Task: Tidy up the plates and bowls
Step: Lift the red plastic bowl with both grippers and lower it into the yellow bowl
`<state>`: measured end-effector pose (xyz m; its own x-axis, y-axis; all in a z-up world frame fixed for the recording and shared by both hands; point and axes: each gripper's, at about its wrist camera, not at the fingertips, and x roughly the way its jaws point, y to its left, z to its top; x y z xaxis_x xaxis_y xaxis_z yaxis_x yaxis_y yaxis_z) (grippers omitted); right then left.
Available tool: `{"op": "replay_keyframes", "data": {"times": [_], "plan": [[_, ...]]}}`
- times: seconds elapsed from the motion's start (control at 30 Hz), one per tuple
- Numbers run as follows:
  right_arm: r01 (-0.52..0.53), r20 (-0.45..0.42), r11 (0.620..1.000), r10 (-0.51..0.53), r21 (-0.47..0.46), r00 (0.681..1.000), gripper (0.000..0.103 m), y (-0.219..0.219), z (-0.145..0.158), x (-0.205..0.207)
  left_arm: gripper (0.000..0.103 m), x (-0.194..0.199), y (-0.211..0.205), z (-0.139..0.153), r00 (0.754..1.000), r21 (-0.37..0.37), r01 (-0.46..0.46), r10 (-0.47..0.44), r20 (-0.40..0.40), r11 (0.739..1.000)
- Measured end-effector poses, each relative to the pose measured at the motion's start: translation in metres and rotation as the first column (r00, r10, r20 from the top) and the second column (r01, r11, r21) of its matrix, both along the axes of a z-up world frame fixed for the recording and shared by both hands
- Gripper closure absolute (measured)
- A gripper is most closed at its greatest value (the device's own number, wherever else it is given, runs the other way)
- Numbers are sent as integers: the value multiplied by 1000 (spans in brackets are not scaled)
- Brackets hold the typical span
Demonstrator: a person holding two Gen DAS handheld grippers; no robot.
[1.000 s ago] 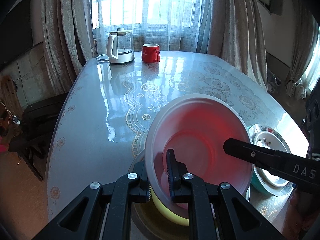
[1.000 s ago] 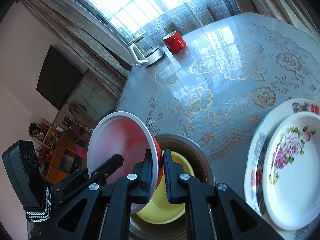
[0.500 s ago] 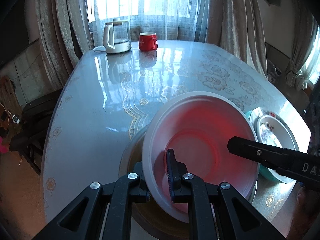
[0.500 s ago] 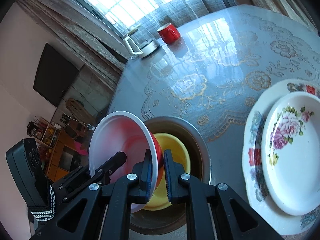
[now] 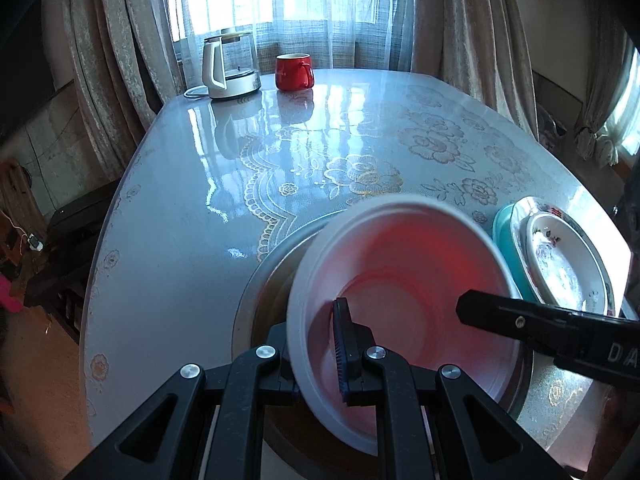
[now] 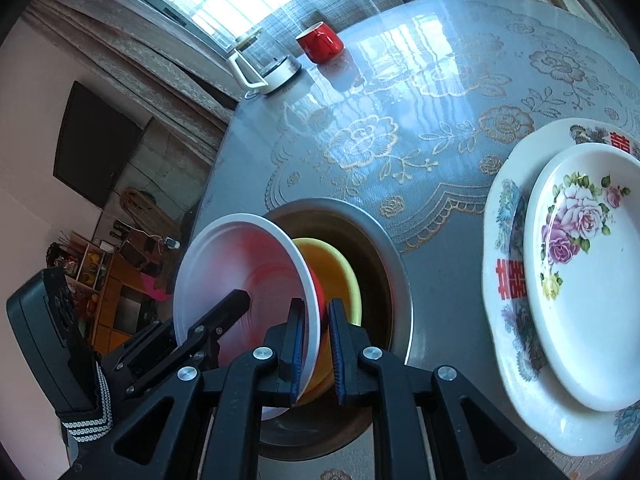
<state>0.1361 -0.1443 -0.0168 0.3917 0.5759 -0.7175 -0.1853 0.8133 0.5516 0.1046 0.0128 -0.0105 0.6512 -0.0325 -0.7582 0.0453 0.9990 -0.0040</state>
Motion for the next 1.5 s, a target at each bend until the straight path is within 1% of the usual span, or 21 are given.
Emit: {"op": "replay_keyframes", "data": {"times": [0.03,0.13,0.23,0.33,0.47,0.77,0.87,1.0,1.07,1.13,1.2,1.33,1.47,1.5], "plan": [[-2,-3,1000,2,0,1000,86,0,0,0,90,0,0,0,1000,8,-3,3,4,1000],[-17,20,1000,18,-26,1000,86,2,1,-2,90,-1,0,-1,1000,20,-8,8,10,1000],[-35,31,998,37,-48,999,89,5,0,-2,90,0,3,-2,1000,18,-17,17,7,1000],[-38,30,998,39,-44,999,91,4,-3,-5,90,-1,6,-3,1000,5,-26,26,5,1000],[-24,41,999,25,-44,999,92,1,-1,-4,92,1,6,-8,1000,16,-21,21,4,1000],[9,68,997,-4,-78,998,92,-1,7,3,92,4,0,-11,999,42,-23,22,39,999],[18,71,997,-12,-81,997,92,-1,9,4,91,4,1,-11,999,32,-20,19,35,999],[22,67,995,-15,-92,998,92,-3,7,6,89,4,11,-6,999,-37,-29,30,14,999],[23,56,996,-19,-83,998,92,-5,5,7,89,3,10,-5,1000,-35,-27,28,8,999],[17,41,997,-14,-77,999,91,-5,4,6,88,0,9,-4,1000,-22,-20,20,4,1000],[14,37,996,-11,-93,999,90,-4,5,4,88,-1,8,-3,1000,-11,-21,21,3,1000],[-6,38,992,11,-129,999,82,3,9,1,90,-1,6,-5,1000,8,-17,17,2,1000],[-33,34,985,40,-168,999,81,9,9,3,90,0,4,-9,1000,17,-22,21,5,1000],[-41,45,981,50,-189,998,81,12,9,3,90,1,4,-10,1000,20,-20,20,5,1000]]}}
